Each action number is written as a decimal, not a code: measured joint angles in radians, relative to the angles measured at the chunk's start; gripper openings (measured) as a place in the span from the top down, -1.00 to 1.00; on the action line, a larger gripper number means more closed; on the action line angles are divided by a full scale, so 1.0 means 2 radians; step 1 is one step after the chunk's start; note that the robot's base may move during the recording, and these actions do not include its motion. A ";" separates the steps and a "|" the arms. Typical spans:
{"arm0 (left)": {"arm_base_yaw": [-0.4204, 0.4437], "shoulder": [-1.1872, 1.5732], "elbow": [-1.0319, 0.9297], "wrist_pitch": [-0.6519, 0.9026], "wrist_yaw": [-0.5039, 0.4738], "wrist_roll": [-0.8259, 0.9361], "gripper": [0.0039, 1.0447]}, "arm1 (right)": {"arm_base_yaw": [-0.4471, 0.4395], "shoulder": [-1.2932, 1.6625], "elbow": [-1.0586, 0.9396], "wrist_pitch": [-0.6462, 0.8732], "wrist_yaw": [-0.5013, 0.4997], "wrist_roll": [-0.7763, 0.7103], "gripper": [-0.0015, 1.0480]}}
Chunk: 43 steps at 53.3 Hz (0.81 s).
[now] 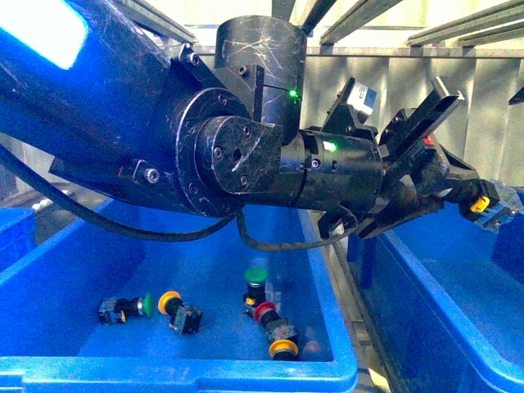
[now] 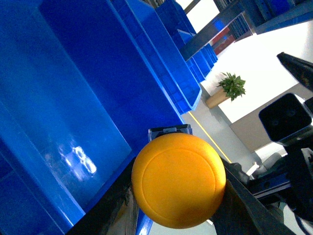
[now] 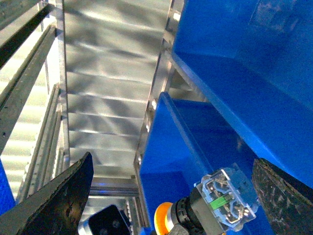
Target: Pick red and yellow buttons and place in box
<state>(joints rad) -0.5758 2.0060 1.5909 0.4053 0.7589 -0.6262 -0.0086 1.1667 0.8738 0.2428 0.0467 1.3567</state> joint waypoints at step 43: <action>-0.019 -0.009 0.023 -0.028 0.001 0.021 0.38 | 0.004 0.018 -0.015 0.005 0.002 0.035 -0.87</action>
<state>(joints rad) -0.6144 1.9877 1.6363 0.3496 0.7612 -0.5838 -0.0010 1.2034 0.8429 0.2535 0.0517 1.4269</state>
